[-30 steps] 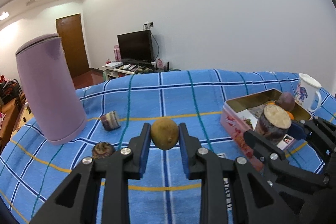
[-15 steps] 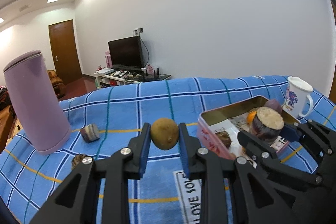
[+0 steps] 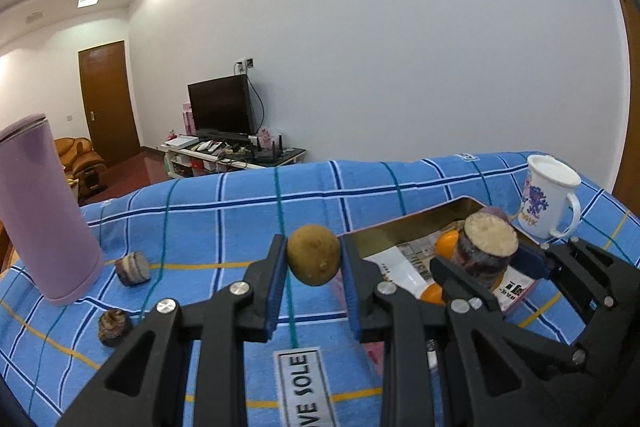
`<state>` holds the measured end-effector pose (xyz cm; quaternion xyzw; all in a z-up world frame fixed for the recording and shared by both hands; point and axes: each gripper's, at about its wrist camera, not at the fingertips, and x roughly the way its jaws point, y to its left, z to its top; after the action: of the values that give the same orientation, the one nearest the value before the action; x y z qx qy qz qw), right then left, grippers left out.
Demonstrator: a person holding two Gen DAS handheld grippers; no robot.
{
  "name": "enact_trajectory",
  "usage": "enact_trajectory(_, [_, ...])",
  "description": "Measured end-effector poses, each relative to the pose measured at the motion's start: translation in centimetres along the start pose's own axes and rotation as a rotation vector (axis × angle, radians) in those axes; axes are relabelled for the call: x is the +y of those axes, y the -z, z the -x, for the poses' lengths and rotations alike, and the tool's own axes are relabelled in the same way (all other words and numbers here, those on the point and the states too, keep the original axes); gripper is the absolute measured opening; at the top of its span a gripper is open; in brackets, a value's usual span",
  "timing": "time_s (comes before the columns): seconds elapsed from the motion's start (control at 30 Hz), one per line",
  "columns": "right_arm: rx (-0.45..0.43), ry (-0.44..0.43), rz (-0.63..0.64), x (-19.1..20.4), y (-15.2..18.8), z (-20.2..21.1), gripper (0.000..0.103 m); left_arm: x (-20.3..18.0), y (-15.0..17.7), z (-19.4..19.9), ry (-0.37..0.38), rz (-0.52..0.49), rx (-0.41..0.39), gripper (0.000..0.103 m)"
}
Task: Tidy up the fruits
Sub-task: 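Lower the potato into the tin with the left gripper while the right gripper lowers the tuber slice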
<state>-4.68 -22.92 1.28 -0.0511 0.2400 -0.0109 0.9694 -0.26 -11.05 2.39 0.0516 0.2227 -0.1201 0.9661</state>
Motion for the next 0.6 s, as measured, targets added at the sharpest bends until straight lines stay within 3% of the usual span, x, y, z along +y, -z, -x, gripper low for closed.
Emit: enact_trajectory(0.6, [0.036, 0.139, -0.027, -5.9, -0.1, -2.0, 0.045, -4.1, -0.8, -3.1, 0.05, 0.008, 0.027, 0.028])
